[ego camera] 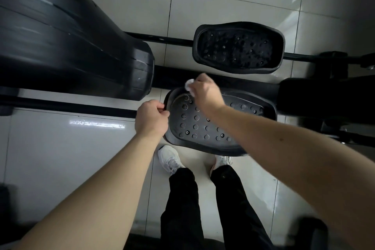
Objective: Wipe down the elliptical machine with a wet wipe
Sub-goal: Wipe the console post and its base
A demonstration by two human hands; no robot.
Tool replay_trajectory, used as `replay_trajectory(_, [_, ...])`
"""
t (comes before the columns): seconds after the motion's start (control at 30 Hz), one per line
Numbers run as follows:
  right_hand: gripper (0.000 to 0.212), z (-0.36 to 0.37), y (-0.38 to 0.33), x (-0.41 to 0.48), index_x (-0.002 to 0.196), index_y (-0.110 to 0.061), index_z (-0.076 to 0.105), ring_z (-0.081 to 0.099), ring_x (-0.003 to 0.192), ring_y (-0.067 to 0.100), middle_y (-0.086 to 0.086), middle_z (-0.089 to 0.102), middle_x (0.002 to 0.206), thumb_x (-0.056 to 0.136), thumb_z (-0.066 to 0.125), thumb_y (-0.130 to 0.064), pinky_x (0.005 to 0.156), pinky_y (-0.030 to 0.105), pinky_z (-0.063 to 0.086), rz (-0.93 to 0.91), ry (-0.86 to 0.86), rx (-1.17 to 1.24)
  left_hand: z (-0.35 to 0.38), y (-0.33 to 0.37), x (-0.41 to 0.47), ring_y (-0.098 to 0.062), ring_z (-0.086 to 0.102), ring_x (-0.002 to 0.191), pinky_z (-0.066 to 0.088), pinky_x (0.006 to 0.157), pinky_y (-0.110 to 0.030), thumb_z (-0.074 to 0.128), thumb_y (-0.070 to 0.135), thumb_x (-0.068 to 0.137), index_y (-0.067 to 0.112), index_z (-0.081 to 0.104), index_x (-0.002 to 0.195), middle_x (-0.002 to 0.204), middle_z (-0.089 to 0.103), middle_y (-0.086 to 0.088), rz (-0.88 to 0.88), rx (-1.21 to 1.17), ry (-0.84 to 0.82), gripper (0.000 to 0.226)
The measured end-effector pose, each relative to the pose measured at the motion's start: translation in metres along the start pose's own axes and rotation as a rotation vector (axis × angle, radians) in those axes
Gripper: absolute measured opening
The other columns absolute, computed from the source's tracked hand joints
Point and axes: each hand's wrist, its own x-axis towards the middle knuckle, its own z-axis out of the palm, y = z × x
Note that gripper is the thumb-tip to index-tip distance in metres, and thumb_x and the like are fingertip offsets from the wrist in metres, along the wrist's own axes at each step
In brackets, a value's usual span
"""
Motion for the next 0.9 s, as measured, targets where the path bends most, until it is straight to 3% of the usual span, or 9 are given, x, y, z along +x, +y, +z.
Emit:
replay_trajectory(0.07, [0.028, -0.026, 0.030, 0.000, 0.089, -0.013, 0.069, 0.046, 0.085, 0.021, 0.007, 0.050, 0.097, 0.084, 0.057, 0.012, 0.073, 0.028, 0.042, 0.009, -0.062, -0.174, 0.001, 0.001, 0.002, -0.020, 0.067, 0.093, 0.055, 0.082, -0.033, 0.073, 0.017, 0.090, 0.015, 0.073, 0.112, 0.106, 0.073, -0.001, -0.024, 0.013, -0.006, 0.022])
replay_trajectory(0.17, [0.036, -0.051, 0.060, -0.003, 0.093, -0.011, 0.072, 0.054, 0.094, 0.028, 0.011, 0.054, 0.102, 0.080, 0.056, 0.018, 0.074, 0.028, 0.039, 0.037, -0.080, -0.330, 0.001, 0.003, 0.003, -0.020, 0.067, 0.094, 0.055, 0.081, -0.033, 0.072, 0.016, 0.090, 0.014, 0.072, 0.113, 0.107, 0.072, -0.001, -0.030, 0.037, -0.015, 0.022])
replay_trajectory(0.27, [0.035, -0.043, 0.052, -0.004, 0.098, -0.013, 0.075, 0.059, 0.089, 0.028, 0.008, 0.054, 0.096, 0.082, 0.056, 0.013, 0.071, 0.027, 0.045, -0.017, -0.082, -0.245, 0.005, 0.004, 0.002, -0.021, 0.068, 0.095, 0.056, 0.083, -0.036, 0.070, 0.015, 0.091, 0.012, 0.071, 0.112, 0.107, 0.072, -0.003, -0.016, 0.032, -0.004, 0.021])
replay_trajectory(0.37, [0.029, -0.027, 0.035, 0.002, 0.085, -0.012, 0.073, 0.060, 0.083, 0.025, 0.010, 0.059, 0.097, 0.085, 0.057, 0.012, 0.069, 0.032, 0.052, -0.102, -0.099, -0.132, 0.007, 0.004, 0.002, -0.022, 0.067, 0.095, 0.056, 0.083, -0.036, 0.070, 0.015, 0.092, 0.012, 0.071, 0.111, 0.108, 0.071, -0.003, -0.022, 0.039, 0.008, 0.020])
replay_trajectory(0.5, [0.023, -0.040, 0.053, -0.001, 0.085, -0.010, 0.076, 0.054, 0.075, 0.021, 0.010, 0.059, 0.090, 0.084, 0.064, 0.010, 0.067, 0.028, 0.047, -0.133, -0.070, -0.181, 0.008, 0.005, 0.002, -0.021, 0.067, 0.094, 0.054, 0.081, -0.033, 0.070, 0.016, 0.092, 0.013, 0.071, 0.113, 0.107, 0.072, -0.003, -0.034, 0.046, 0.003, 0.021])
replay_trajectory(0.63, [0.026, -0.045, 0.061, -0.001, 0.092, -0.013, 0.076, 0.061, 0.090, 0.026, 0.005, 0.059, 0.096, 0.083, 0.063, 0.007, 0.075, 0.028, 0.047, -0.077, -0.092, -0.251, 0.009, 0.010, 0.002, -0.022, 0.067, 0.097, 0.053, 0.080, -0.032, 0.069, 0.014, 0.091, 0.012, 0.069, 0.113, 0.108, 0.071, -0.003, -0.049, 0.061, 0.000, 0.022])
replay_trajectory(0.77, [0.027, -0.031, 0.034, 0.007, 0.102, -0.017, 0.075, 0.058, 0.100, 0.022, 0.002, 0.058, 0.103, 0.088, 0.066, 0.005, 0.085, 0.030, 0.049, -0.181, -0.173, -0.229, 0.010, 0.010, 0.001, -0.023, 0.066, 0.100, 0.052, 0.080, -0.033, 0.069, 0.015, 0.092, 0.012, 0.069, 0.114, 0.111, 0.070, -0.003, -0.047, 0.080, 0.010, 0.022])
replay_trajectory(0.9, [0.033, -0.048, 0.054, -0.003, 0.106, -0.019, 0.073, 0.057, 0.102, 0.020, -0.002, 0.056, 0.103, 0.088, 0.063, 0.007, 0.086, 0.029, 0.051, -0.227, -0.168, -0.342, 0.008, 0.007, 0.002, -0.022, 0.067, 0.098, 0.055, 0.084, -0.036, 0.070, 0.017, 0.092, 0.013, 0.071, 0.113, 0.111, 0.071, -0.003, -0.045, 0.081, 0.006, 0.021])
